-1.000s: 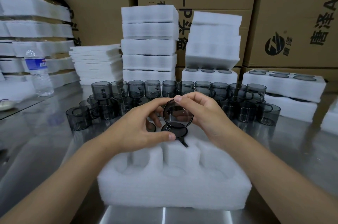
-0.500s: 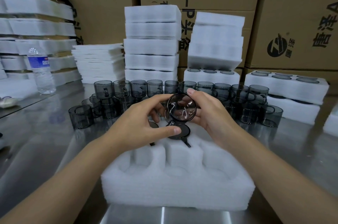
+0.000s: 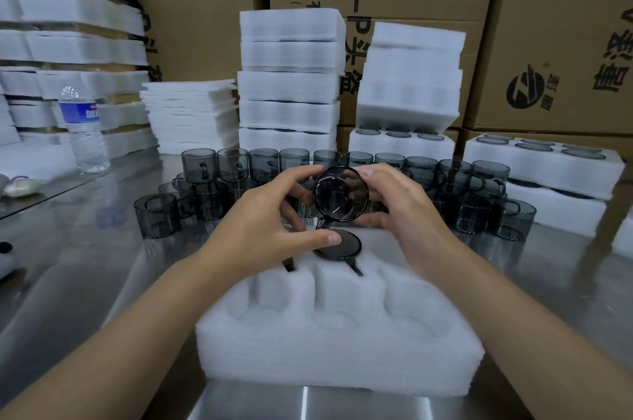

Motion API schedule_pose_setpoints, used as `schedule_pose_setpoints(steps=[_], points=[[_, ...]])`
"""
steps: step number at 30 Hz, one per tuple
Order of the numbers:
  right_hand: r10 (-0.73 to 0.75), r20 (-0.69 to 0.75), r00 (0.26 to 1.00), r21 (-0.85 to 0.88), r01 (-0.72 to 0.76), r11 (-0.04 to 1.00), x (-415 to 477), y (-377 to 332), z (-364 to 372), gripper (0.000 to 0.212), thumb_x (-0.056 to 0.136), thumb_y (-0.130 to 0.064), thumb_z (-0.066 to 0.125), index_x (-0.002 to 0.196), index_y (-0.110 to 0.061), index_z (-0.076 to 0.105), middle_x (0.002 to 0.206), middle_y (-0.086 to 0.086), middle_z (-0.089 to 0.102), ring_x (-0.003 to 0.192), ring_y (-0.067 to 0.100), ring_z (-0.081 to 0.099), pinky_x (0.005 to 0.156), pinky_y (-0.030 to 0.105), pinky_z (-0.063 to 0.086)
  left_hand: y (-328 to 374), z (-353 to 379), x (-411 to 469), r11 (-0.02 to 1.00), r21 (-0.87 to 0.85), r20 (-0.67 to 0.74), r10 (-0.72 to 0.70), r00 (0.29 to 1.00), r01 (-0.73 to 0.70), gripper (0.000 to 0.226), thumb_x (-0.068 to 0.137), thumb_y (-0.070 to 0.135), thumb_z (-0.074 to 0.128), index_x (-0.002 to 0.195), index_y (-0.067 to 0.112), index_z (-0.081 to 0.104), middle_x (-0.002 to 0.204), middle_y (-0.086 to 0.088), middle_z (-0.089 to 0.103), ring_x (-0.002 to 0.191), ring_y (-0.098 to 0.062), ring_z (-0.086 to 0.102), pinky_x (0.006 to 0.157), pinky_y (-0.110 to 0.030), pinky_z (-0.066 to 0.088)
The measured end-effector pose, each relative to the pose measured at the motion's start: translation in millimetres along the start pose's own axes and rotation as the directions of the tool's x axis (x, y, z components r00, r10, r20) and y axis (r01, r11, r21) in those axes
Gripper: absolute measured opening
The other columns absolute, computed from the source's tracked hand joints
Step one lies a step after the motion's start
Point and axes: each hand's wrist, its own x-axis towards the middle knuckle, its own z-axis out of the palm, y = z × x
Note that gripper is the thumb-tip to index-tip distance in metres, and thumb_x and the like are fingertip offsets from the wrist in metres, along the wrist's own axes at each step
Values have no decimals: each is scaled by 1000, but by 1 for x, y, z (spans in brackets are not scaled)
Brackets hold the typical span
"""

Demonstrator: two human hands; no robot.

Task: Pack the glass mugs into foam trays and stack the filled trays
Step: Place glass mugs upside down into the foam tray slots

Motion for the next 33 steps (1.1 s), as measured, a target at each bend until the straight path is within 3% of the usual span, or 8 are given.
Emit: schedule_pose_setpoints(steps=[7, 12, 14, 19, 21, 27, 29, 33], points=[[-26, -2, 1000, -50, 26, 998, -3, -3, 3, 25, 73, -47, 58, 89, -33, 72, 99, -22, 69, 91, -11, 60, 65, 19, 51, -1, 0, 0, 999, 27, -16, -32, 999, 32, 72, 45, 78, 71, 110, 66, 40, 92, 24, 58, 68, 0, 66, 63, -17, 47], [4, 20, 1000, -70, -3, 998, -4, -4, 2, 30, 79, -45, 60, 101, -29, 72, 104, -9, 71, 91, 4, 60, 66, 22, 50, -4, 1, 1, 999, 13, -35, -49, 998, 50, 67, 48, 74, 69, 109, 54, 48, 85, 22, 62, 67, -2, 62, 61, -16, 46], [6, 49, 999, -88, -2, 996, -5, -4, 3, 34, 75, -48, 59, 101, -31, 72, 106, -9, 70, 90, -3, 60, 66, 20, 49, -4, 2, 1, 999, -8, -43, -46, 998, 46, 61, 49, 73, 69, 103, 54, 50, 80, 18, 64, 64, -2, 61, 58, -12, 43], [-59, 181, 982, -184, 93, 978, -8, -5, 6, 12, 77, -36, 71, 86, -44, 71, 97, -7, 55, 76, -6, 57, 70, 11, 44, -5, 1, 1, 999, -1, -34, -40, 999, 40, 61, 45, 71, 72, 99, 53, 51, 76, 14, 64, 61, -3, 61, 57, -13, 45], [-73, 193, 979, -213, 114, 970, -9, -5, 4, 16, 78, -29, 76, 80, -44, 71, 97, -7, 54, 72, -10, 54, 68, 5, 41, -5, 0, 1, 999, 21, -6, -41, 999, 41, 66, 42, 71, 73, 101, 54, 50, 78, 13, 63, 60, -3, 60, 57, -17, 47], [-64, 204, 977, -314, 127, 941, -10, -7, 5, 29, 68, -35, 84, 90, -44, 69, 111, -9, 56, 99, -4, 57, 82, 4, 40, -9, -1, 2, 999, 48, 22, -26, 999, 25, 68, 40, 74, 73, 103, 64, 47, 75, 12, 62, 57, -3, 57, 56, -26, 48], [-78, 183, 980, -288, 129, 949, -8, -7, 5, 30, 66, -34, 84, 89, -47, 69, 109, -8, 59, 97, -3, 59, 82, 8, 44, -10, 0, 2, 1000, 15, 22, -27, 999, 27, 67, 43, 70, 73, 105, 57, 50, 74, 12, 63, 56, -4, 55, 56, -23, 46], [-3, 122, 993, -72, 12, 997, -1, -8, -10, 40, 64, -38, 75, 101, -28, 65, 95, -4, 69, 87, 7, 66, 66, 20, 52, -9, 2, 2, 1000, -15, 16, -13, 1000, 13, 52, 61, 68, 58, 110, 52, 47, 77, 11, 65, 59, -5, 55, 59, -19, 45]])
